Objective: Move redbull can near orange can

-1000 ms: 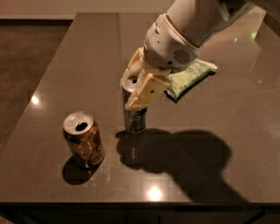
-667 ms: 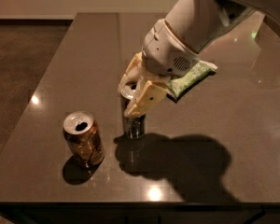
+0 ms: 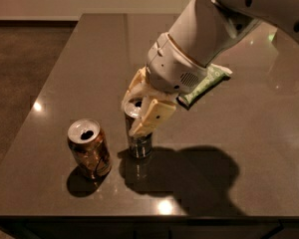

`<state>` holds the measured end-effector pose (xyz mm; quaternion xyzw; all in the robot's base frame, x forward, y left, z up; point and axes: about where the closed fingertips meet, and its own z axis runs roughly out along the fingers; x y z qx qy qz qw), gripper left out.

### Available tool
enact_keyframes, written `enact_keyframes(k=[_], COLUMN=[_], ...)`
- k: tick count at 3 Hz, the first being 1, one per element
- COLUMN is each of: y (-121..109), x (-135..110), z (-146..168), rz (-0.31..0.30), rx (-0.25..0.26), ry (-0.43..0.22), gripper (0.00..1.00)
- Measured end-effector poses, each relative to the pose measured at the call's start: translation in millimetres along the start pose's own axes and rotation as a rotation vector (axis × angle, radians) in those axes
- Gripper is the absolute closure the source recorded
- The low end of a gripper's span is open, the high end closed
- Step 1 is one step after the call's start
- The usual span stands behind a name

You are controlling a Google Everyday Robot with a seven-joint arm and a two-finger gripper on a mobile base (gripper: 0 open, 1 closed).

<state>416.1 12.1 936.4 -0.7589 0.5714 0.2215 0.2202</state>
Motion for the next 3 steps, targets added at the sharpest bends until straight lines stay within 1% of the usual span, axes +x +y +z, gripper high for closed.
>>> enact_keyframes(k=[1, 2, 3], y=[4.0, 5.5, 5.5], x=[-0.2, 0.2, 0.1], z=[6.6, 11.5, 11.5], rz=[-0.002, -0.001, -0.001], rx=[-0.026, -0.044, -0.044], ry=[0.001, 0.000, 0.000], gripper=[0.18, 0.00, 0.00])
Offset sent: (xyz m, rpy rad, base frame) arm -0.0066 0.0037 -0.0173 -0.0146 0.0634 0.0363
